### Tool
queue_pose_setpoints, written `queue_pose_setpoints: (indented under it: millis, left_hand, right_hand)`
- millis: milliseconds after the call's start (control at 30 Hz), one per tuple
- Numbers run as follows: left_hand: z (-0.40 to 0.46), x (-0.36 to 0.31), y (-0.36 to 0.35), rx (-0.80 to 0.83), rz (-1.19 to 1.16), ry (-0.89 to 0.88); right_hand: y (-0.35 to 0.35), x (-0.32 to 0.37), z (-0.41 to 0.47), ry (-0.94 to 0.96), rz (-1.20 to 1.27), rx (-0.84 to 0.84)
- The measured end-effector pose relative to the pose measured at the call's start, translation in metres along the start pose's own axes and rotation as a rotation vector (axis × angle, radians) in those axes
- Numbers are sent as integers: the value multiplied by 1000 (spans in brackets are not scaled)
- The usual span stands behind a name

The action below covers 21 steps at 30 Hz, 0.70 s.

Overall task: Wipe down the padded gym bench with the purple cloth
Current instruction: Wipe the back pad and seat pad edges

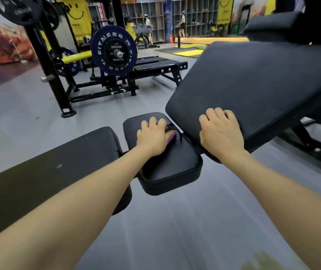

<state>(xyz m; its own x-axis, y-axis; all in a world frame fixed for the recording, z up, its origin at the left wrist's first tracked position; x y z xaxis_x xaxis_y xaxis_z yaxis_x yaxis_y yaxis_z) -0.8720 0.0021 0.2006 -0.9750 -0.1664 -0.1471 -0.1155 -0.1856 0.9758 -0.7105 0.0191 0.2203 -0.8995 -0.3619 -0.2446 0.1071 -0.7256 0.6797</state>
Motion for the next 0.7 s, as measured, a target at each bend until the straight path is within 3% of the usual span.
queue_pose_setpoints:
  millis: [200, 267, 367, 567, 700]
  left_hand:
    - [-61, 6, 9, 173, -115, -245]
    - [-71, 12, 14, 211, -167, -285]
    - [-61, 6, 24, 88, -257, -332]
    - [-30, -24, 23, -83, -220, -217]
    - [-63, -4, 33, -91, -177, -276]
  right_hand:
    - [1, -11, 0, -113, 76, -45]
    - [3, -16, -3, -158, 110, 15]
    - [10, -24, -13, -182, 123, 51]
    - [12, -26, -19, -159, 91, 56]
    - [9, -24, -25, -133, 61, 6]
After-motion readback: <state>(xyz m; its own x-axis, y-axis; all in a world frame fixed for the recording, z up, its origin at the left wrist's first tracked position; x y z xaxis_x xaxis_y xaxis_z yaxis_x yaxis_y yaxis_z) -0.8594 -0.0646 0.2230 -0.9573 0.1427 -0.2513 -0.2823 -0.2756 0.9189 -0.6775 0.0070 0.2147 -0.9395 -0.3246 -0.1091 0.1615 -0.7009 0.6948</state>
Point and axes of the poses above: each hand's wrist, its own z-axis towards the middle knuckle, its own y-axis out of the back of the hand, x = y × z, the point moved 5 cm from there along z, towards the middle knuckle, and after that the axes turned 2 degrees about -y, right-handed, at the moved point
